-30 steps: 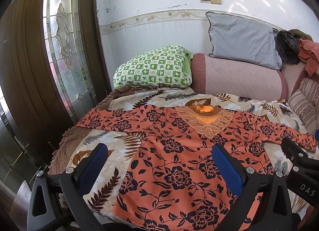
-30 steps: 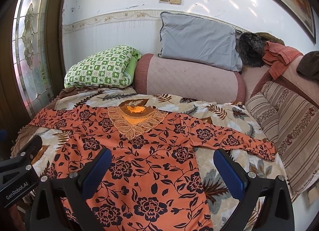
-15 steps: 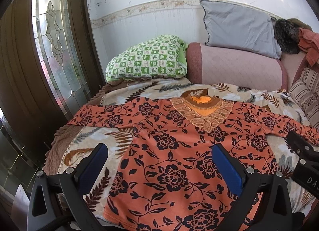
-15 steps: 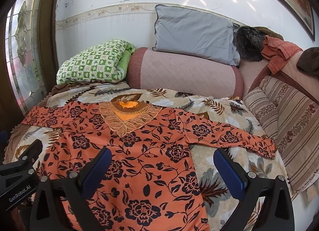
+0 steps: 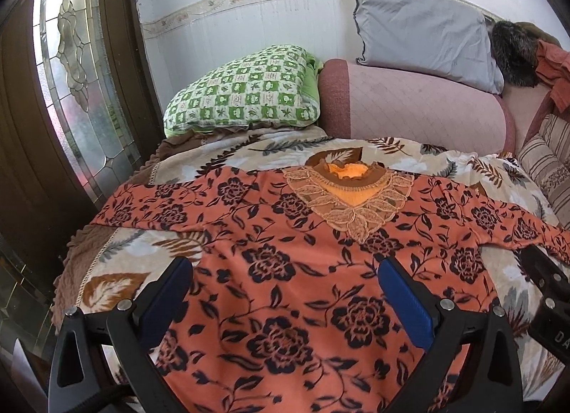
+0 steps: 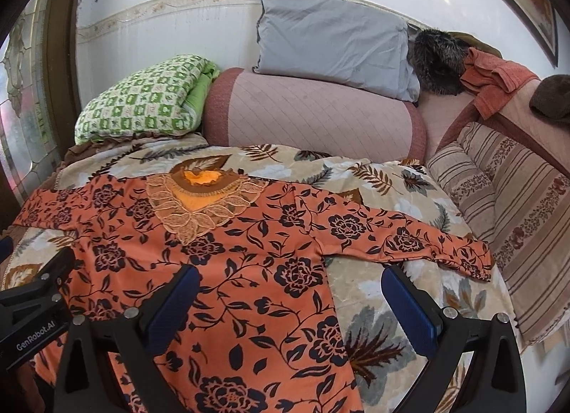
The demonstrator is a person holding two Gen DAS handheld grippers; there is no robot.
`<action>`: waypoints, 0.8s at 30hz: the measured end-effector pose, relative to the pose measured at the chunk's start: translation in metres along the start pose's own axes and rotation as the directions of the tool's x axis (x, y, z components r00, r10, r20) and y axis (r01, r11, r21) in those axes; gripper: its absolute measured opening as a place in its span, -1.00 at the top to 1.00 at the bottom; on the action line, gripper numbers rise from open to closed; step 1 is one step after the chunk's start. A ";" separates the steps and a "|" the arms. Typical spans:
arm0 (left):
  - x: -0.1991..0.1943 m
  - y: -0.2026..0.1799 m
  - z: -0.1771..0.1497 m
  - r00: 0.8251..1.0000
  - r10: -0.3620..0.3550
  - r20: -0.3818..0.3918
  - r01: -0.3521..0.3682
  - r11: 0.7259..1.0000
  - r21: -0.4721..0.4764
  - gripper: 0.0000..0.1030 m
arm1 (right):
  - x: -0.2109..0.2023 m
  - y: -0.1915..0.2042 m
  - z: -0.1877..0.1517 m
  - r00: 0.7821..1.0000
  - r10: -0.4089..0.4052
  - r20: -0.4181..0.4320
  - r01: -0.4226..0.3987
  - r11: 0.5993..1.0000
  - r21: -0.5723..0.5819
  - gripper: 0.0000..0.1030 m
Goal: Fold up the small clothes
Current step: 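Grasp the sleeve cuff with the right tool and lift it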
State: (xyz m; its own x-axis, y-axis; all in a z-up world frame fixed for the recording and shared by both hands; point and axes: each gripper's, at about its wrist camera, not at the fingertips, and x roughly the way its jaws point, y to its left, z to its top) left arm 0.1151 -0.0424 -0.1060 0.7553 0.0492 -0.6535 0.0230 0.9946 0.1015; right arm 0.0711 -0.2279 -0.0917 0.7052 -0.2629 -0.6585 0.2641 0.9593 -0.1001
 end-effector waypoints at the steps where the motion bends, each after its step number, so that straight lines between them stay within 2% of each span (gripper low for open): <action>1: 0.007 -0.003 0.003 1.000 -0.002 0.003 0.002 1.000 -0.004 -1.00 | 0.004 -0.002 0.001 1.000 -0.001 -0.004 0.001 1.000 0.002 -1.00; 5: 0.033 -0.011 0.011 1.000 -0.010 0.006 0.010 1.000 -0.025 -1.00 | 0.028 -0.024 0.004 0.999 0.036 -0.039 -0.034 0.998 0.053 -1.00; 7: 0.048 -0.015 0.013 1.000 -0.004 0.014 0.005 0.999 -0.040 -1.00 | 0.050 -0.049 0.003 0.997 0.032 -0.074 -0.024 0.994 0.108 -1.00; 9: 0.070 -0.019 0.014 0.999 0.019 0.032 -0.017 0.998 -0.066 -1.00 | 0.074 -0.089 0.000 0.993 0.065 -0.099 -0.044 0.978 0.203 -1.00; 11: 0.090 -0.021 0.010 1.000 0.021 0.017 -0.020 0.997 -0.080 -1.00 | 0.097 -0.137 -0.005 0.988 0.097 -0.122 -0.053 0.945 0.321 -1.00; 13: 0.105 -0.024 0.003 1.000 0.016 -0.018 -0.017 0.997 -0.082 -1.00 | 0.124 -0.199 -0.019 0.983 0.121 -0.136 -0.041 0.875 0.483 -1.00; 15: 0.122 -0.028 -0.003 0.998 0.018 -0.060 -0.021 0.998 -0.064 -1.00 | 0.145 -0.254 -0.038 0.980 0.154 -0.128 -0.041 0.778 0.627 -1.00; 17: 0.135 -0.030 -0.008 0.996 0.042 -0.078 -0.045 0.998 -0.040 -1.00 | 0.164 -0.306 -0.061 0.975 0.195 -0.103 -0.050 0.650 0.759 -1.00; 18: 0.141 -0.031 -0.010 0.995 0.053 -0.080 -0.056 0.998 -0.031 -1.00 | 0.175 -0.333 -0.077 0.971 0.227 -0.076 -0.066 0.561 0.825 -1.00; 21: 0.149 -0.033 -0.011 0.994 0.062 -0.089 -0.064 0.998 -0.014 -1.00 | 0.192 -0.387 -0.111 0.973 0.233 -0.002 -0.082 0.349 0.934 -0.92; 23: 0.150 -0.036 -0.011 0.994 0.067 -0.084 -0.067 0.998 0.002 -1.00 | 0.201 -0.410 -0.122 0.973 0.229 0.026 -0.088 0.268 0.959 -0.80; 24: 0.151 -0.039 -0.010 0.995 0.068 -0.079 -0.067 0.998 0.008 -1.00 | 0.206 -0.417 -0.124 0.973 0.230 0.031 -0.088 0.245 0.965 -0.67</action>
State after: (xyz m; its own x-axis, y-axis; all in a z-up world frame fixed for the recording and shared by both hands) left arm 0.2215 -0.0725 -0.2164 0.7009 0.1236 -0.7024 -0.0225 0.9882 0.1514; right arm 0.0239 -0.6691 -0.2782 0.7668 -0.0384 -0.6408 0.6378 0.1587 0.7537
